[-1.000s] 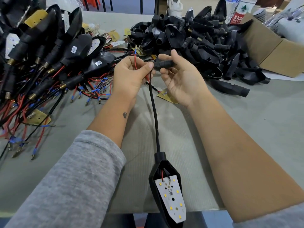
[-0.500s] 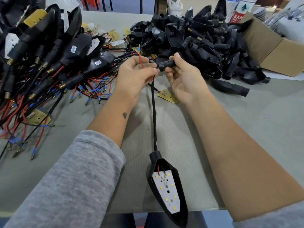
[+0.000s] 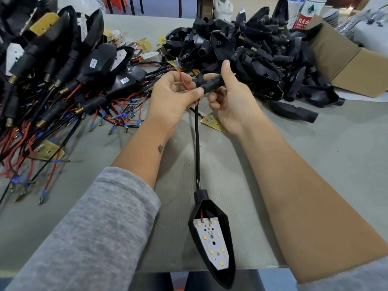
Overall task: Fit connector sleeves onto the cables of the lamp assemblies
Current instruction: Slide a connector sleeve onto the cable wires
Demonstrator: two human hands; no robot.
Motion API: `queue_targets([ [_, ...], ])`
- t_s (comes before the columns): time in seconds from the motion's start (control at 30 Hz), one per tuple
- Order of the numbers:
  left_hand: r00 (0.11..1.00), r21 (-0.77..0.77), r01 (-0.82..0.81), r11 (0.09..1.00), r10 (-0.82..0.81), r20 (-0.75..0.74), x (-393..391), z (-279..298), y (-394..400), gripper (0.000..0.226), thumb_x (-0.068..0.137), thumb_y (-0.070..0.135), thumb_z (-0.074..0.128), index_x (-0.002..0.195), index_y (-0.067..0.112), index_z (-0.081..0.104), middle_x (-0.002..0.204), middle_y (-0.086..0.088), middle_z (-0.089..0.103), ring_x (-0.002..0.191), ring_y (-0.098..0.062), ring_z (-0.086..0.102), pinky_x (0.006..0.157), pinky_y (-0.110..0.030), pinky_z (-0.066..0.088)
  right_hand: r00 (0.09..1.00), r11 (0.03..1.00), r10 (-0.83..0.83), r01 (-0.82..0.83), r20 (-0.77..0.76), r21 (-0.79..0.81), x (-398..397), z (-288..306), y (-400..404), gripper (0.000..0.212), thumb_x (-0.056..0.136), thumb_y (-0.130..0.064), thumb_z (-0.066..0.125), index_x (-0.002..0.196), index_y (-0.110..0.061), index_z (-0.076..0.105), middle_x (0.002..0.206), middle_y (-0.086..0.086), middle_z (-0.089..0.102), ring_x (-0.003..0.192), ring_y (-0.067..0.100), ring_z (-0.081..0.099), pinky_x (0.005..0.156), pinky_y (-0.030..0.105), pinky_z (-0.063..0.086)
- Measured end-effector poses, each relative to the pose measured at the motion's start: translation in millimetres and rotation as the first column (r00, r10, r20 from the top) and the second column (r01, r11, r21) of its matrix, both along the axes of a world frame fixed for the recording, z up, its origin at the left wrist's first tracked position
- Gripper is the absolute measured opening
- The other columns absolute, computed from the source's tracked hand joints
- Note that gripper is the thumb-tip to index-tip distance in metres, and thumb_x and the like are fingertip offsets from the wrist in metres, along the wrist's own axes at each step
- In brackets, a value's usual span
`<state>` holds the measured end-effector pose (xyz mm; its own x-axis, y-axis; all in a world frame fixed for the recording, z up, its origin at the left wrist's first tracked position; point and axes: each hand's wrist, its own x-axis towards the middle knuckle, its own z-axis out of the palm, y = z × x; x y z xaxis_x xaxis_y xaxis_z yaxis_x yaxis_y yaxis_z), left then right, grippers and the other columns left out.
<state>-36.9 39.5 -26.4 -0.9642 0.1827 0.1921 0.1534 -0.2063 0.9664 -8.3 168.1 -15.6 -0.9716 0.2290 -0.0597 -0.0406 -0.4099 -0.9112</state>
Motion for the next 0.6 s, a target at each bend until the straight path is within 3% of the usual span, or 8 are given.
queue_targets([
  [0.23, 1.000, 0.013, -0.016, 1.000, 0.016, 0.002, -0.4, -0.6, 0.4, 0.028, 0.081, -0.009, 0.070, 0.086, 0.014, 0.055, 0.082, -0.001, 0.057, 0.076, -0.009, 0.060, 0.071, -0.020, 0.054, 0.999, 0.998, 0.018, -0.020, -0.033, -0.057, 3.3, 4.0, -5.0, 0.017, 0.101, -0.017, 0.047, 0.100, -0.005, 0.060, 0.073, 0.008, 0.061, 0.050, 0.010, 0.049, 0.045, 0.017, 0.037],
  [0.37, 0.999, 0.014, -0.031, 0.999, 0.031, 0.011, -1.0, -1.0, 0.0, 0.027, 0.081, -0.009, 0.070, 0.086, 0.014, 0.055, 0.081, -0.001, 0.057, 0.076, -0.011, 0.060, 0.070, -0.020, 0.054, 0.998, 0.996, 0.035, -0.040, -0.059, -0.079, 3.5, 2.8, -1.9, 0.038, 0.106, -0.036, 0.034, 0.105, -0.011, 0.062, 0.080, 0.011, 0.066, 0.054, 0.012, 0.055, 0.052, 0.019, 0.045],
  [0.53, 0.998, 0.009, -0.018, 1.000, 0.018, 0.053, -1.0, -0.9, -1.6, 0.021, 0.085, -0.006, 0.067, 0.091, 0.014, 0.062, 0.086, -0.002, 0.067, 0.085, -0.015, 0.067, 0.084, -0.033, 0.058, 0.995, 0.997, -0.080, 0.079, -0.052, -0.023, 1.0, -1.4, 0.7, 0.039, 0.106, -0.026, 0.036, 0.095, -0.009, 0.068, 0.077, 0.005, 0.064, 0.055, 0.010, 0.052, 0.052, 0.019, 0.042],
  [0.6, 0.996, -0.012, -0.014, 1.000, 0.015, 0.084, -0.4, 0.7, -0.9, 0.015, 0.092, 0.002, 0.062, 0.092, 0.016, 0.064, 0.083, 0.001, 0.071, 0.084, -0.011, 0.070, 0.081, -0.033, 0.059, 0.993, 0.993, -0.111, 0.109, -0.038, -0.044, 0.9, -1.6, 1.6, 0.036, 0.106, -0.025, 0.037, 0.097, -0.010, 0.068, 0.081, 0.007, 0.064, 0.054, 0.010, 0.055, 0.053, 0.019, 0.043],
])
